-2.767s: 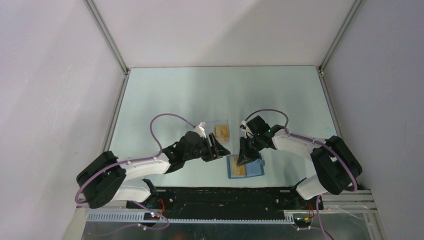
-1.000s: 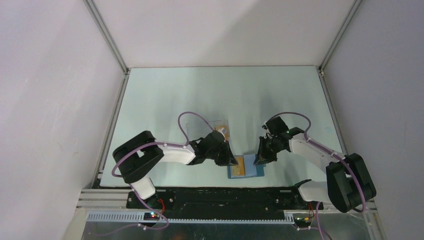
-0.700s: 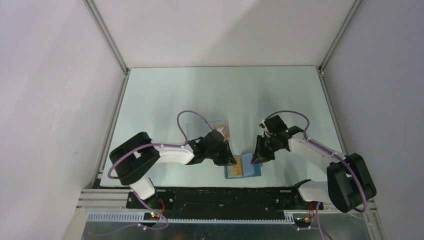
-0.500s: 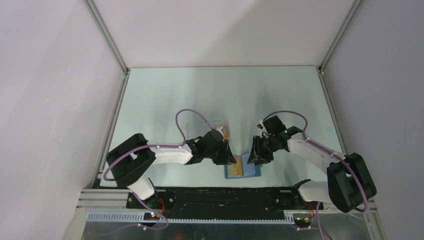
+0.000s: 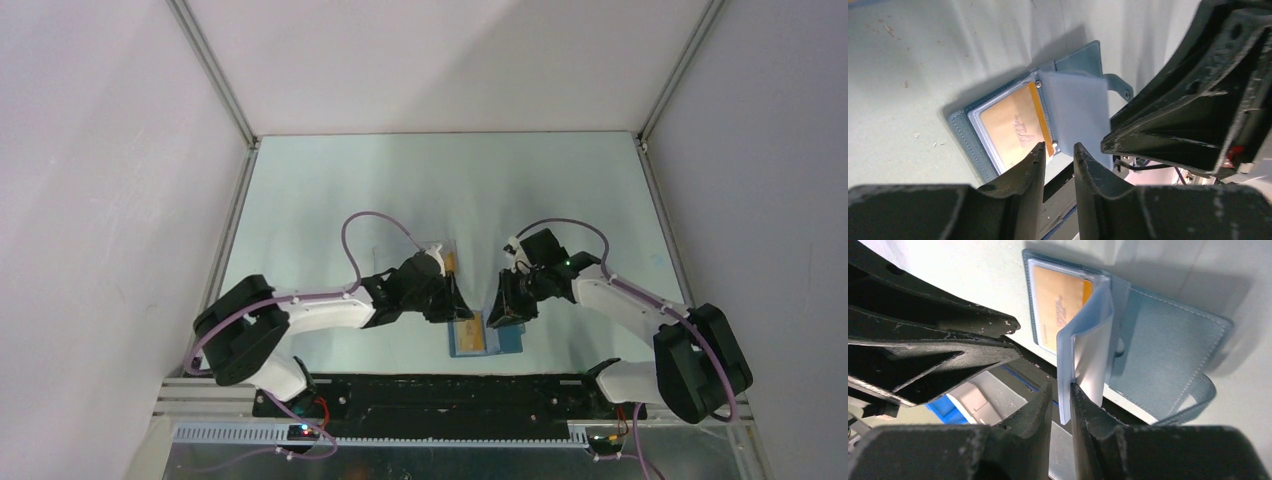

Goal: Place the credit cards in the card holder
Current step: Turn over the card slot in the card holder.

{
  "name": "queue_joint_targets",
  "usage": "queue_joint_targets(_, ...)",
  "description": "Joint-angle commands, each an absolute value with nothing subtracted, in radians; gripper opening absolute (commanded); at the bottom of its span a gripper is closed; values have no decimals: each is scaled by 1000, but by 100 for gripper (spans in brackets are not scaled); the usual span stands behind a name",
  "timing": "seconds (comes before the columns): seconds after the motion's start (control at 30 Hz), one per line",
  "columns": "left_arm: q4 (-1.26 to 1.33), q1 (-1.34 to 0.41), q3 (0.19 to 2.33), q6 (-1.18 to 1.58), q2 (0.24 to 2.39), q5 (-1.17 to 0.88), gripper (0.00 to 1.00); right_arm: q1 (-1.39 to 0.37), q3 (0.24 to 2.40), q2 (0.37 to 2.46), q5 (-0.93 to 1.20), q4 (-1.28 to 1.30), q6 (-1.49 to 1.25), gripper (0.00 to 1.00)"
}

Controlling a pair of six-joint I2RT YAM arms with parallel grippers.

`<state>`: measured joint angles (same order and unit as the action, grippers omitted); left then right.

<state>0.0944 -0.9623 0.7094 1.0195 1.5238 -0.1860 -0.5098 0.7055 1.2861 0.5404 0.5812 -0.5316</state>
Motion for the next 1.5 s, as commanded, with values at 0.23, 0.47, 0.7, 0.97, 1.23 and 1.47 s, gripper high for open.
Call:
queue_joint_targets(0.23, 104, -903, 635, 1006, 1370, -183, 32, -570, 744, 1413, 632, 428, -544, 50)
queue_joint_targets(0.47, 105, -901, 605, 1012, 1342, -176, 32, -604, 743, 1462, 663, 365, -542, 61)
queue_joint_targets(0.7, 109, -901, 605, 1011, 1344, -180, 31, -636, 742, 1505, 701, 296, -550, 62)
queue_joint_targets(0.97, 109, -899, 596, 1016, 1354, -175, 31, -652, 741, 1544, 642, 296, -533, 70)
queue_joint_targets(1.23, 110, -877, 589, 1013, 1312, -177, 38, -655, 736, 1556, 645, 273, -503, 81)
queue_joint_targets(1.47, 114, -825, 545, 1015, 1228, -178, 50, -635, 736, 1465, 629, 322, -491, 83)
